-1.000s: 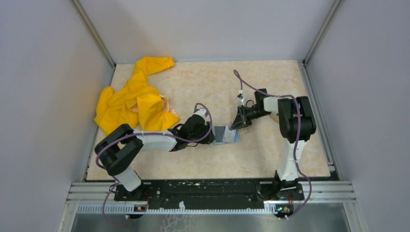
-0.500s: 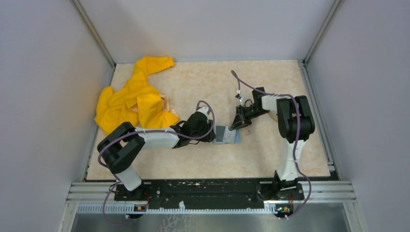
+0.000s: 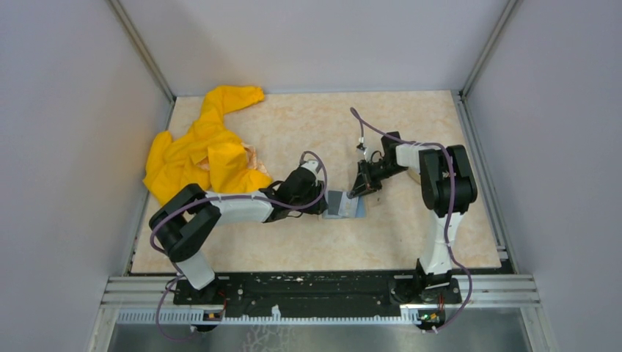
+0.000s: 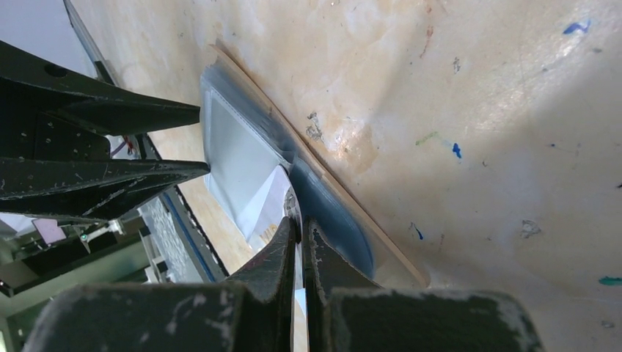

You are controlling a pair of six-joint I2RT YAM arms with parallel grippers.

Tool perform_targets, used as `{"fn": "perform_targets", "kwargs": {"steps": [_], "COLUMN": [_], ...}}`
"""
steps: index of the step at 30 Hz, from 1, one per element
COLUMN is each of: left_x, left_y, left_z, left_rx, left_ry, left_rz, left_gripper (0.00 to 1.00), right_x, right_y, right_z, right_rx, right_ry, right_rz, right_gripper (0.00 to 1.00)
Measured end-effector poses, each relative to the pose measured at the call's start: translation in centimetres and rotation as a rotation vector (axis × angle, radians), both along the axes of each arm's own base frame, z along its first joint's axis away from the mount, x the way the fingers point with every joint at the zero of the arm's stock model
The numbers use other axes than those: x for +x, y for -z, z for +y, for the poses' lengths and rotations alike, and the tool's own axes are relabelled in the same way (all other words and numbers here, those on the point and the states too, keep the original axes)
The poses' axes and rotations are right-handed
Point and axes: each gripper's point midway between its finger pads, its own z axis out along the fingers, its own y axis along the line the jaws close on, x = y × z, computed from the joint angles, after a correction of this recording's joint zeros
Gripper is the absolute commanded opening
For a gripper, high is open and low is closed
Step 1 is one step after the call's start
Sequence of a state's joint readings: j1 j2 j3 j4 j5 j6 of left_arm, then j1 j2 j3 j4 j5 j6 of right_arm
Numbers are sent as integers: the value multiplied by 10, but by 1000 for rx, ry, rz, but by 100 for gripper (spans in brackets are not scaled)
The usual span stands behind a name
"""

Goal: Put the credit cards into the card holder
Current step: Insert the credit card into the card holder.

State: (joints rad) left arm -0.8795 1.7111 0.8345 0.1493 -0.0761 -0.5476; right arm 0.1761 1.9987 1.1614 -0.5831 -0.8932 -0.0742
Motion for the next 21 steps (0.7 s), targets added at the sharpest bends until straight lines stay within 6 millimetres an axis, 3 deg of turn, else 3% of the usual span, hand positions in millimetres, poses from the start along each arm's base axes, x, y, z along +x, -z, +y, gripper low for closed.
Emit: {"fn": "perform_targets", "kwargs": {"steps": [13, 21], "left_x": [4, 5], "left_y": [0, -1], "left_z": [-3, -4], "left_rx": [5, -1], "left_ry": [16, 20], "left_rz": [-1, -1], "left_gripper": [45, 49], "right_x": [1, 2], "right_y": [-4, -4], "right_z": [9, 11], "right_rx": [-24, -12], "right_ry": [-24, -15], "right_rz": [-6, 8], "right_gripper": [0, 8]}}
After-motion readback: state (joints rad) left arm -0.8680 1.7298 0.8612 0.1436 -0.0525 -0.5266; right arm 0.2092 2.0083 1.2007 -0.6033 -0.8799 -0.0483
